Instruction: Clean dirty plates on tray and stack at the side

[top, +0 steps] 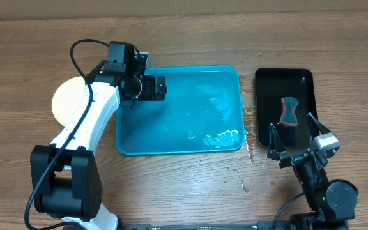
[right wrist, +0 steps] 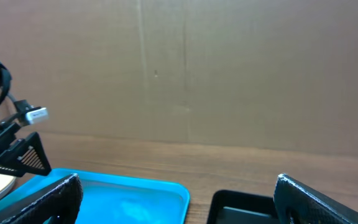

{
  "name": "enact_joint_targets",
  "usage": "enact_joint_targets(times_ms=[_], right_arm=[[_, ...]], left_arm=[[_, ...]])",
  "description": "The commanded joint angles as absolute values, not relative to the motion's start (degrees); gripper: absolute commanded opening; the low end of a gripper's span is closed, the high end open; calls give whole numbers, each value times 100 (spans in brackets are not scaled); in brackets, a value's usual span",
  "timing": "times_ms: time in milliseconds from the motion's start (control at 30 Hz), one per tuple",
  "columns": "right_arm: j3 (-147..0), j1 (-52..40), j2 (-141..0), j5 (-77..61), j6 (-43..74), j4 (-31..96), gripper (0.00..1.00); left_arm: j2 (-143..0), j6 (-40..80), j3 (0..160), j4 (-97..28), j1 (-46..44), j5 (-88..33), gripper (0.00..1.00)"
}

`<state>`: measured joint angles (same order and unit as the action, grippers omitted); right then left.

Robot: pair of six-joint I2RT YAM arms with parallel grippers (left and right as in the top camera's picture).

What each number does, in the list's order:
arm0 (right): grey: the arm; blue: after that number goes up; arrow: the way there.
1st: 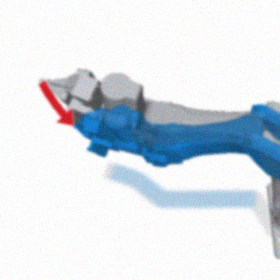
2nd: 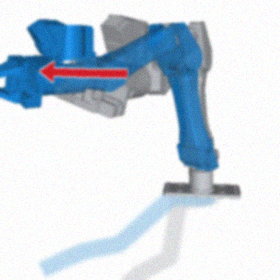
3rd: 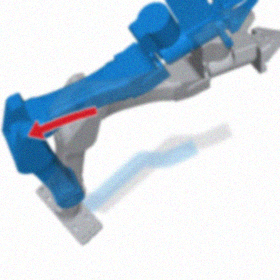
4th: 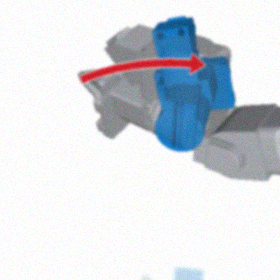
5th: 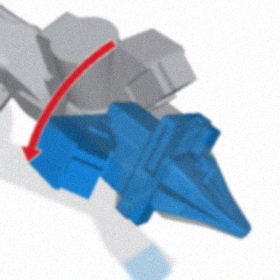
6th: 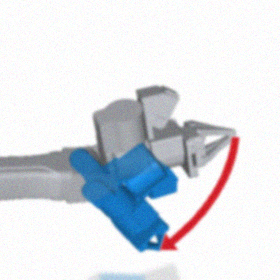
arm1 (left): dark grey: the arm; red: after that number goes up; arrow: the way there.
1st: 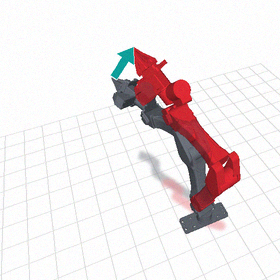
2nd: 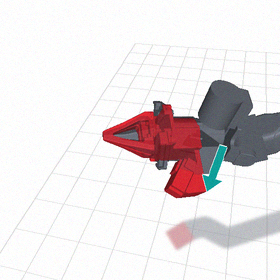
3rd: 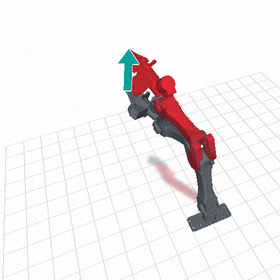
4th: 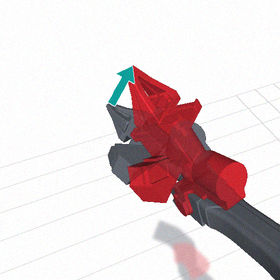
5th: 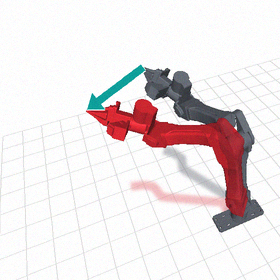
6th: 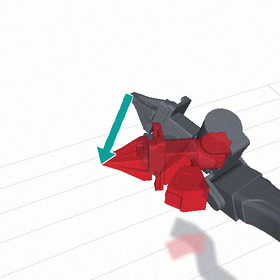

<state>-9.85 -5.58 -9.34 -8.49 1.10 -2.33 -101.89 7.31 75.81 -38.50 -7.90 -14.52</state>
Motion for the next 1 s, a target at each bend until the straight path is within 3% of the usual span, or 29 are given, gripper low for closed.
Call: enact_joint_targets(times_ms=[0, 300, 533, 967], right_arm=[[-690, -604, -646, -561, 281, -285, 100], [-38, -604, -130, -556, 281, -338, 100], [-45, -607, -12, -526, 287, 449, 100], [-45, -611, -16, -515, 325, 440, 100]], left_arm=[[-10049, 727, 7601, -3835, -797, -1441, 100], [-10049, 727, 7601, -3833, -797, -1441, 100], [-10049, 727, 7601, -3835, -797, -1441, 100], [-10049, 727, 7601, -3835, -797, -1441, 100]])
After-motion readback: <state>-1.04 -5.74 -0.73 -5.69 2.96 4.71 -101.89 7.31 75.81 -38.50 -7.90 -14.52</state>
